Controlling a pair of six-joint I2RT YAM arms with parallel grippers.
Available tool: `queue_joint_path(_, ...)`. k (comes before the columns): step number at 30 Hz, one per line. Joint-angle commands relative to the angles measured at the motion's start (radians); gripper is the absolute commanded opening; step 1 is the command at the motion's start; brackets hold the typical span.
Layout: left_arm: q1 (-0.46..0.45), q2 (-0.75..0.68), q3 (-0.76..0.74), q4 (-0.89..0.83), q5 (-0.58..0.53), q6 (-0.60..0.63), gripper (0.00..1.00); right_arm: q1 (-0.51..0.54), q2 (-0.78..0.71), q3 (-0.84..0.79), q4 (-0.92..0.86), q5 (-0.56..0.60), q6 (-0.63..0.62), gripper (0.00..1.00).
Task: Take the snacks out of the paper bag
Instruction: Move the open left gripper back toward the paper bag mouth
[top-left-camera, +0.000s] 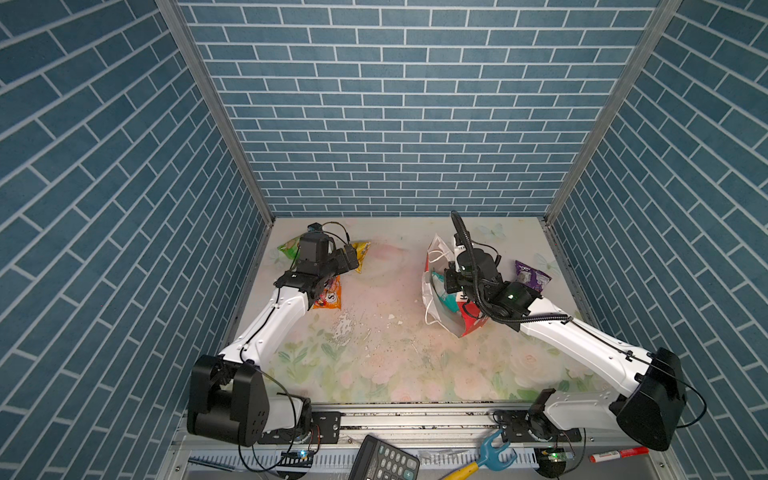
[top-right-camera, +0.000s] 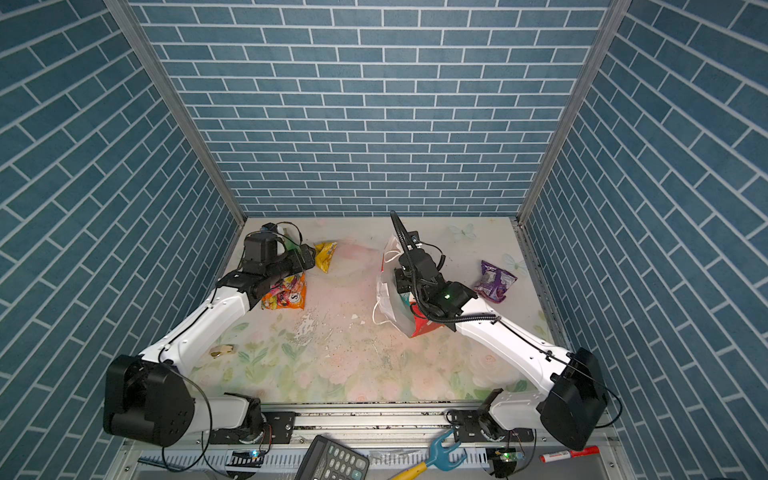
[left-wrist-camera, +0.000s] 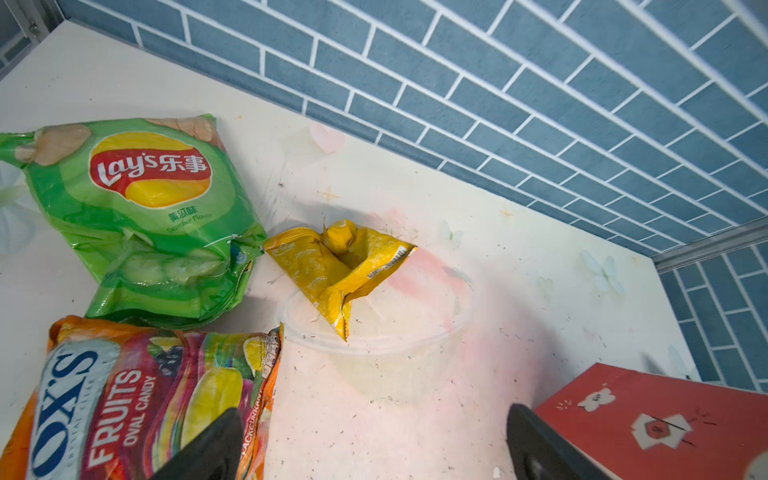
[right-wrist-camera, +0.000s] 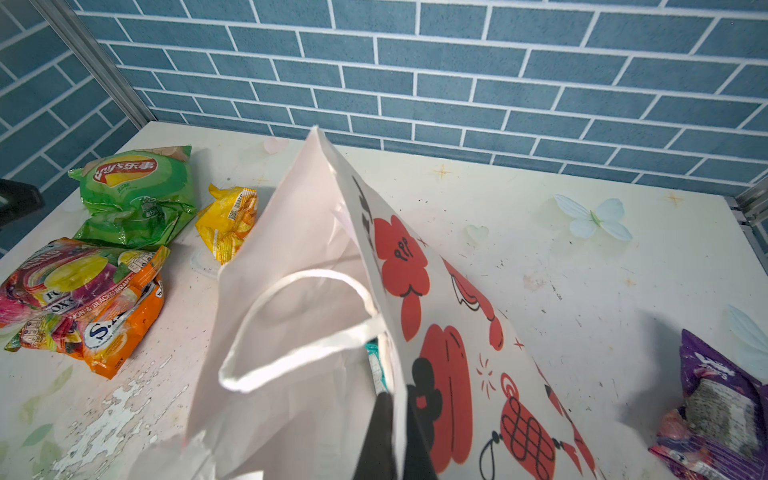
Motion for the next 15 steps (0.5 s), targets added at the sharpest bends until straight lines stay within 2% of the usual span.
queue_joint_path(1,-0.016,-0.078,-0.007,-0.042,0.010,-0.008,1.00,-0.008,0.011,0.023,-0.033,-0.016,0.007,0.00)
queue_joint_path(7,-0.049,-0.191,-0.042,-0.103,0.046,-0.011,1.00,-0.014,0.004,0.033,-0.056,-0.035,0.023,0.00)
queue_joint_path(15,-0.049,-0.243,-0.043,-0.140,0.077,-0.005,1.00,-0.026,-0.019,0.055,-0.097,-0.035,0.035,0.00)
